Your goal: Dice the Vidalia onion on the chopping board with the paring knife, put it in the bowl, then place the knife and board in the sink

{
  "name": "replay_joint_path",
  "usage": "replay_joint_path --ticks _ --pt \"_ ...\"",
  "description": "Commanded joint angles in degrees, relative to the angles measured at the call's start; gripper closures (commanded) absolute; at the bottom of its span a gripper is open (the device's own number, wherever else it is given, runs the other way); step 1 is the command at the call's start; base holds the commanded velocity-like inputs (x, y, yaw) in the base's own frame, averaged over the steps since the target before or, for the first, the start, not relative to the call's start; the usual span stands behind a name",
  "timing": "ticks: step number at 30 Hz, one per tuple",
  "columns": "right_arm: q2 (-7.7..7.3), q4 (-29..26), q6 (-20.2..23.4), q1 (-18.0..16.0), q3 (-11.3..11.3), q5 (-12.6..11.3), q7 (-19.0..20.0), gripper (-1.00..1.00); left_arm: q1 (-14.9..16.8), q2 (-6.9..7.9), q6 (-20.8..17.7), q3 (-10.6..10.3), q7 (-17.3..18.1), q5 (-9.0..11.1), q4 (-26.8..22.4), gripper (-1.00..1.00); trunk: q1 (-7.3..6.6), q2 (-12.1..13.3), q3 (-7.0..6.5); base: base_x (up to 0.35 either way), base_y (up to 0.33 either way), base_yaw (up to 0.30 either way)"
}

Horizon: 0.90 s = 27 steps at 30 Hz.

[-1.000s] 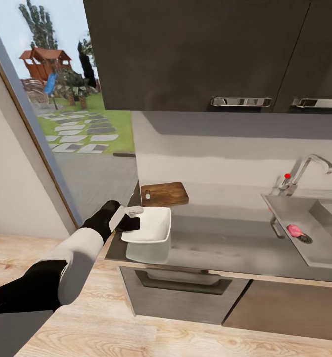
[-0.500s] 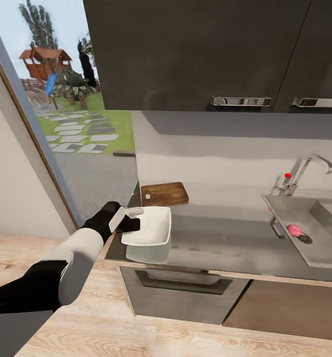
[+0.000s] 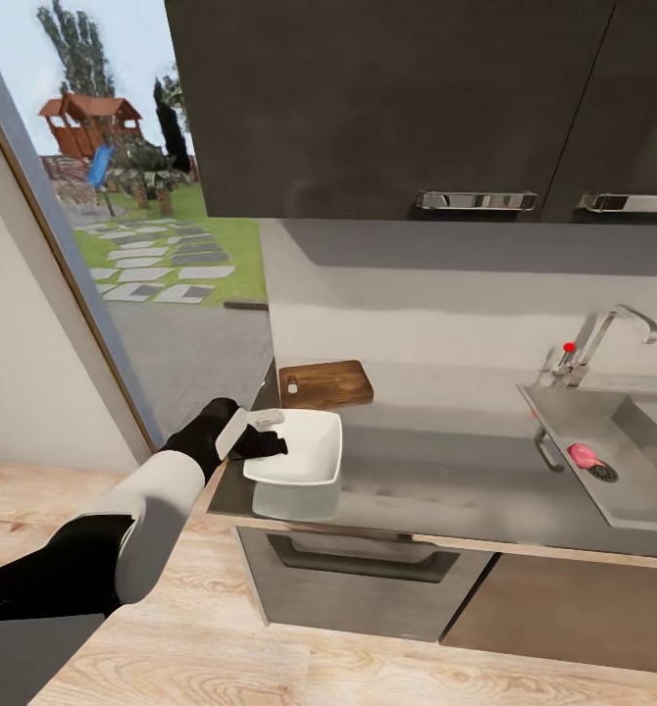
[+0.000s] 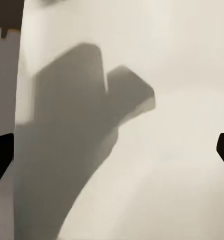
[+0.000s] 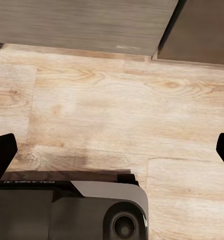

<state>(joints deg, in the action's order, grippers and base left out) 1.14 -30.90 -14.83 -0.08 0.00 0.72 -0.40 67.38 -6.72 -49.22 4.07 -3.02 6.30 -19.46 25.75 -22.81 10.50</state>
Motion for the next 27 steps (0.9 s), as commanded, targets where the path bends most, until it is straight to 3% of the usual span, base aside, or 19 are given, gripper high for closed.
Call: replay_joint_path --ticks 1,9,18,23,27 --pt "0.01 -0.04 -0.11 -0.01 0.0 0.07 -0.04 -1.0 0.03 -0.05 -0.27 0.41 -0.32 0.33 -0.14 -1.0 0.03 -0.11 0.11 0.0 0.0 0.0" --pt "0.01 -0.04 -0.11 -0.01 0.0 0.07 -0.04 -1.0 0.04 0.21 -0.8 0.52 -0.32 0.41 -7.02 -1.0 0.03 -0.11 0.11 0.0 0.0 0.0" --pt "0.01 -0.04 -0.11 -0.01 0.0 0.07 -0.04 -1.0 -0.24 0.58 -6.99 0.59 -0.23 0.55 -19.67 -1.0 0.03 -0.11 0.11 0.0 0.0 0.0" --pt "0.01 -0.04 -0.11 -0.01 0.0 0.13 -0.04 -1.0 -5.26 0.91 -7.35 0.59 -0.15 0.48 -25.39 -1.0 0.03 -0.11 0.11 -0.063 0.032 0.0" --pt "0.01 -0.04 -0.11 -0.01 0.0 0.15 -0.04 -1.0 -7.04 1.51 -7.31 0.59 -0.1 0.47 -27.66 -1.0 0.03 -0.11 0.11 -0.192 0.176 0.0"
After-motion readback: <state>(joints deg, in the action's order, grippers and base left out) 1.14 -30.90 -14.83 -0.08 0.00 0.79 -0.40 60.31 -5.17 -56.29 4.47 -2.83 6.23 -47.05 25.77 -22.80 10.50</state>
